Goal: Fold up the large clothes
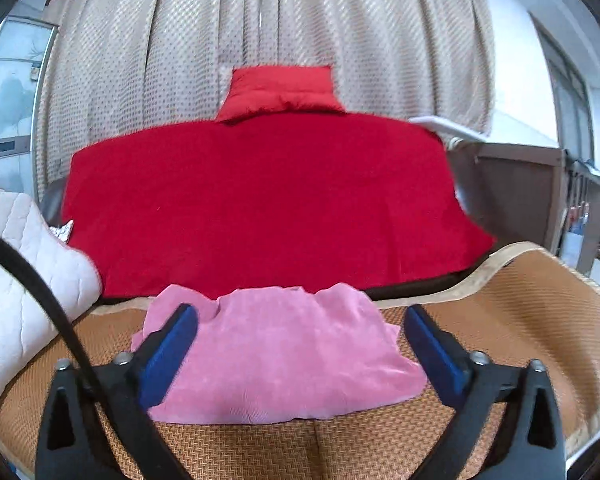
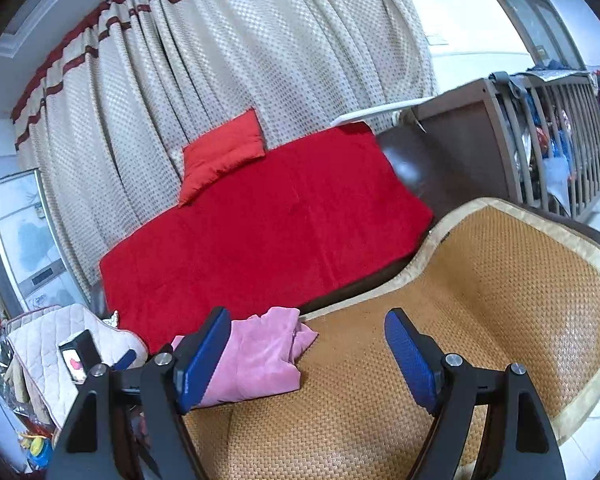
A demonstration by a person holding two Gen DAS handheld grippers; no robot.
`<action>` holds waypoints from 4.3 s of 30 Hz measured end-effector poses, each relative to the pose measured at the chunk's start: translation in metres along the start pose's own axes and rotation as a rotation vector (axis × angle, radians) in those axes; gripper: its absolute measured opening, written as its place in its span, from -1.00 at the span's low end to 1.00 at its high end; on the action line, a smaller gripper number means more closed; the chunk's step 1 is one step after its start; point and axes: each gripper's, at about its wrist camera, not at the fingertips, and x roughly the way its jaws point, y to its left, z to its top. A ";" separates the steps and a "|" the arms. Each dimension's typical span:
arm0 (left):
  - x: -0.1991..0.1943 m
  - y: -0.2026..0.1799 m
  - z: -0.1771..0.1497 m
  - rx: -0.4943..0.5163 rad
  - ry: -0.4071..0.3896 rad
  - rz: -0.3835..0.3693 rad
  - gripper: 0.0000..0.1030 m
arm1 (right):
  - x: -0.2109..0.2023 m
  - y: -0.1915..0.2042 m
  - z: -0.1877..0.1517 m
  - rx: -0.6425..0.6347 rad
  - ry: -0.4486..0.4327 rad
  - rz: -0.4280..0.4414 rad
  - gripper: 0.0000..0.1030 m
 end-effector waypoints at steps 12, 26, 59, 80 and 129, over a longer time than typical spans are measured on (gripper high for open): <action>0.007 0.078 -0.024 -0.109 0.100 0.126 1.00 | 0.047 0.021 -0.028 -0.020 0.097 0.007 0.60; 0.031 0.179 -0.076 -0.250 0.289 0.313 1.00 | 0.209 0.039 -0.071 -0.003 0.367 0.087 0.28; 0.092 0.188 -0.094 -0.294 0.462 0.371 1.00 | 0.366 0.095 -0.139 -0.135 0.591 0.202 -0.26; 0.086 0.165 -0.083 -0.157 0.467 0.443 1.00 | 0.382 0.124 -0.151 -0.130 0.630 0.276 -0.23; 0.152 0.259 -0.123 -0.847 0.577 0.147 0.21 | 0.400 0.055 -0.155 0.076 0.791 0.212 0.14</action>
